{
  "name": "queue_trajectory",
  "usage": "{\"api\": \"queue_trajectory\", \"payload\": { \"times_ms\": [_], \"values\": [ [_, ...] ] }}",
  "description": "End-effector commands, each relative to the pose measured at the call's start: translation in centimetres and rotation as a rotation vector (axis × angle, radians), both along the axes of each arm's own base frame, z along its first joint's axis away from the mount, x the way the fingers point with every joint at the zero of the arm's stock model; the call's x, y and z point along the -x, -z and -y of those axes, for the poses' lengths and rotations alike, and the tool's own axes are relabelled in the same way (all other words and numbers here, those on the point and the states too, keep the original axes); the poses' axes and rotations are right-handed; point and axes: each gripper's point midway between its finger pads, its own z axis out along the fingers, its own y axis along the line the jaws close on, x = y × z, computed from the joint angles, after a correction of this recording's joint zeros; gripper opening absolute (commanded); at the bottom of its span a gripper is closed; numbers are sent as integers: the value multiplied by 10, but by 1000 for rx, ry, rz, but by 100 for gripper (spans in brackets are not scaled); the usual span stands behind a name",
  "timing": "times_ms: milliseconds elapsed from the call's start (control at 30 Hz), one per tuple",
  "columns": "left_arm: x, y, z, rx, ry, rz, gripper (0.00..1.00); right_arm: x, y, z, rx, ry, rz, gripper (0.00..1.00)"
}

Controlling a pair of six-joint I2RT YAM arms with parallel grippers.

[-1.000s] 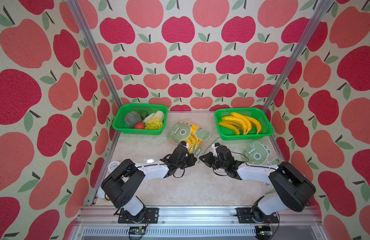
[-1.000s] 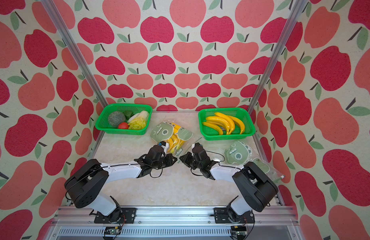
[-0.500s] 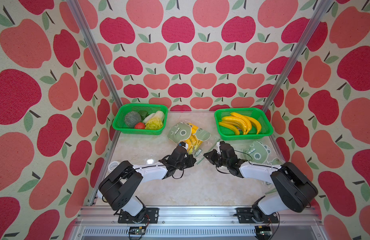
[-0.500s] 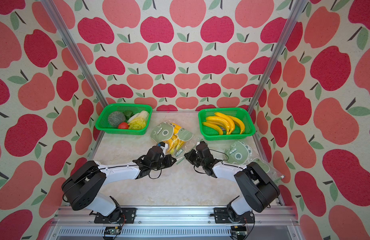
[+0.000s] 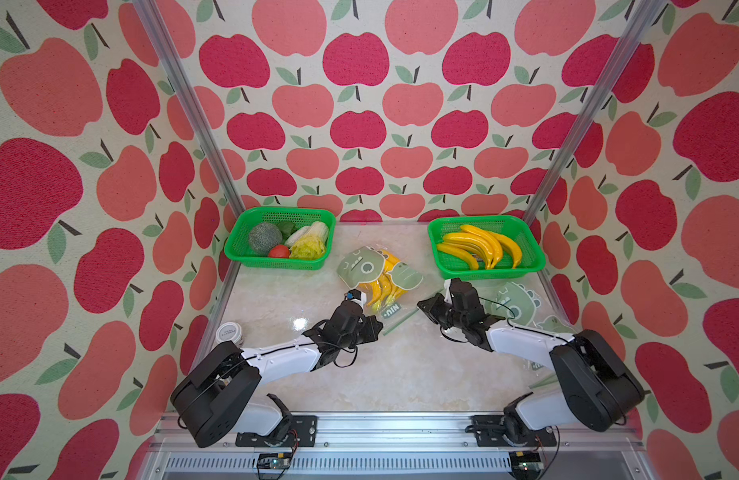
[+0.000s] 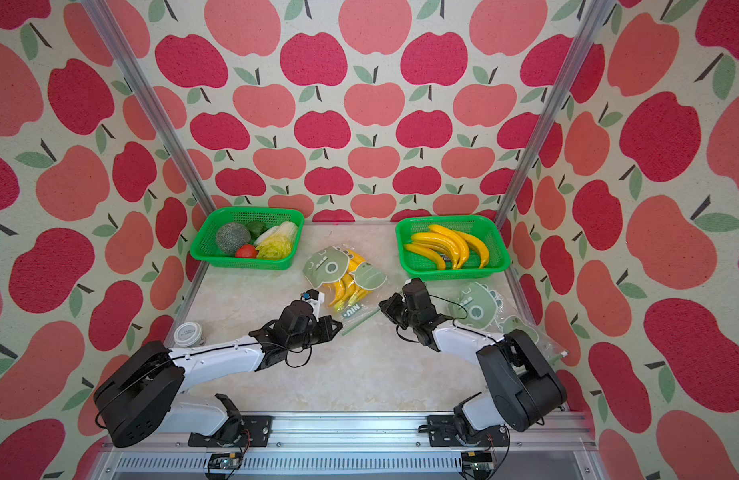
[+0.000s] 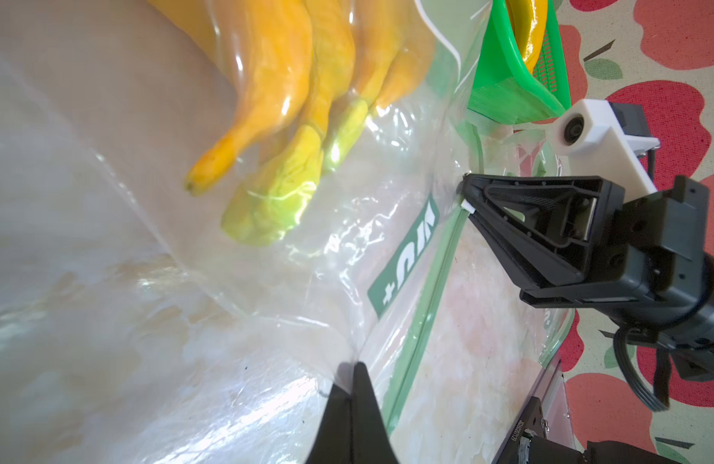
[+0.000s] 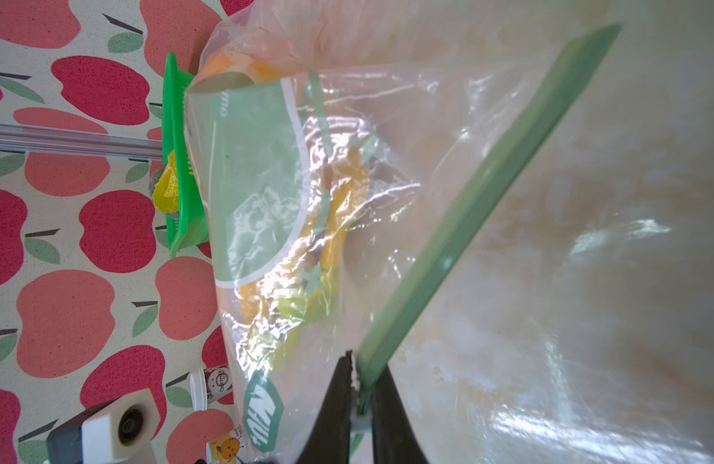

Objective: Open the zip-top bag and take out the banana
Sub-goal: Unzip the zipper on the zipper food storage bag.

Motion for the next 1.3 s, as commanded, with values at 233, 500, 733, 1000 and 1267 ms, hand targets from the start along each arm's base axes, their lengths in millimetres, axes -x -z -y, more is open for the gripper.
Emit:
{"api": "queue_trajectory", "payload": {
  "times_ms": [233, 500, 733, 1000, 1267],
  "values": [
    [30, 31, -42, -152, 4, -35, 0, -20, -6, 50, 88, 146, 48, 6],
    [46, 25, -53, -152, 40, 7, 0, -17, -8, 64, 110, 174, 53, 6],
    [56, 21, -63, -147, 43, 26, 0, -17, -10, 73, 138, 194, 62, 6],
    [59, 18, -58, -124, 63, 26, 0, -16, -13, 72, 132, 181, 75, 6],
    [68, 35, -63, -150, 60, -10, 0, -16, -25, 77, 178, 169, 118, 7]
  ]
}}
